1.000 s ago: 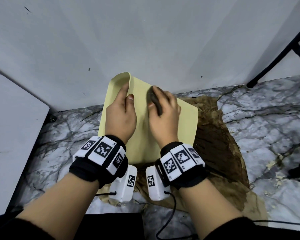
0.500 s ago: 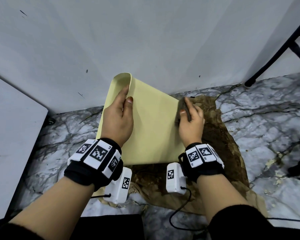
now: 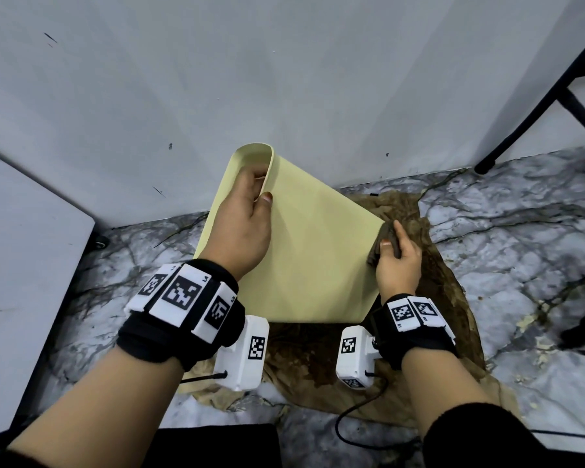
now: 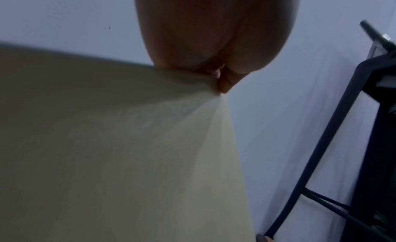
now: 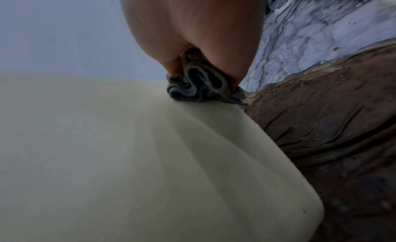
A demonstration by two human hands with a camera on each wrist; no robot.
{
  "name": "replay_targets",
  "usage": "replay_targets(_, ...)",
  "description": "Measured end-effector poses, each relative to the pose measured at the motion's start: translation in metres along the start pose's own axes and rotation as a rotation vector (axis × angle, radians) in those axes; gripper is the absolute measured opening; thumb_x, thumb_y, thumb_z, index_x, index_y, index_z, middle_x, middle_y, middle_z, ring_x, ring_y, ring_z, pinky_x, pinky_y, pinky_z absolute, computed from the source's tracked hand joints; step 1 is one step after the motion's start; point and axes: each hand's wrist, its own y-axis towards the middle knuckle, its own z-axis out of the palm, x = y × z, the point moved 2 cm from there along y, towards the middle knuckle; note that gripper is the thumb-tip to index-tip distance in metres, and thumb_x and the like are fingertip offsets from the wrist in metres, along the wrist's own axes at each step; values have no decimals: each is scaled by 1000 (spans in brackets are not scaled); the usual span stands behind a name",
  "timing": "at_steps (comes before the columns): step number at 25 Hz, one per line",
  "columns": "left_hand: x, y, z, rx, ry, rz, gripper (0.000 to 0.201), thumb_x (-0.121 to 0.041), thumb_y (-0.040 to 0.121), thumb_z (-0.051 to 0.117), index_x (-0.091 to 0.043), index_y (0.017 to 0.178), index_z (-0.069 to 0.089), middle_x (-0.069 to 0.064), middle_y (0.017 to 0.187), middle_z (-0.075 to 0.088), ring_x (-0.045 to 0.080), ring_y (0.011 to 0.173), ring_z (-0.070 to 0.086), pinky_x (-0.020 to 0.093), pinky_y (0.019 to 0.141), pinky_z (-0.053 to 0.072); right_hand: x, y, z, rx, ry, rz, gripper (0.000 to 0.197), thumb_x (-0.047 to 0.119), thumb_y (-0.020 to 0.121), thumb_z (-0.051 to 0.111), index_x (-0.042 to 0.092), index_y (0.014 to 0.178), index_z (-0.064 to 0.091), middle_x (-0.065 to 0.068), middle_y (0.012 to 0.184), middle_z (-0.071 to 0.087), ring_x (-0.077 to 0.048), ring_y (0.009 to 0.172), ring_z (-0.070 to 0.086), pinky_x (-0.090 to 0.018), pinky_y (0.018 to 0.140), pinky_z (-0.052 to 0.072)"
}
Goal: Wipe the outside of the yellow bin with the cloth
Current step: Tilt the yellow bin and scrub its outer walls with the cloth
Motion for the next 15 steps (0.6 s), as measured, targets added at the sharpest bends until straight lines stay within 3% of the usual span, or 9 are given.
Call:
replay_targets(2,-3,2,6,-26,-63,-33,30,-9,94,35,-20,121,44,-9,110,55,-7,91,53,-4,70,36,0,-2,0,-14,-6,-3,40,16,90,48,30,127,49,-6,137,42,-29,126,40,-40,113,27)
replay_targets(4,-3,0,10,-93,-78,-74,39,-20,96,38,-15,134,37,-8,125,50,-1,110,44,-8,72,31,3,-6,2,-8,-4,-12,40,15,90,48,28,128,49,-7,136,42,-29,125,40,-37,112,27)
replay_targets(7,1,0,11,-150,-107,-92,46,-22,95,41,-14,139,31,-2,144,41,-6,115,33,-13,75,25,17,-15,10,33,4,-60,40,13,90,48,26,127,49,-7,137,41,-30,126,39,-34,110,28)
replay_targets(9,1,1,8,-140,-145,-64,45,-19,94,43,-14,137,34,-6,139,46,-13,111,37,-12,78,27,35,-24,19,73,10,-152,41,11,89,48,26,127,50,-7,137,41,-29,126,38,-33,109,29)
replay_targets(12,1,0,5,-92,-166,6,43,-14,93,46,-13,135,38,-26,104,49,-30,86,44,-5,78,33,72,-46,34,121,32,-325,39,13,88,49,24,125,53,-7,133,45,-26,124,38,-27,105,27)
replay_targets(15,4,-2,-4,-20,-150,19,44,-19,91,47,-17,134,39,-20,99,52,-20,91,50,7,88,40,99,-72,42,158,43,-527,38,21,84,48,23,121,57,-8,123,51,-24,115,44,-30,104,31)
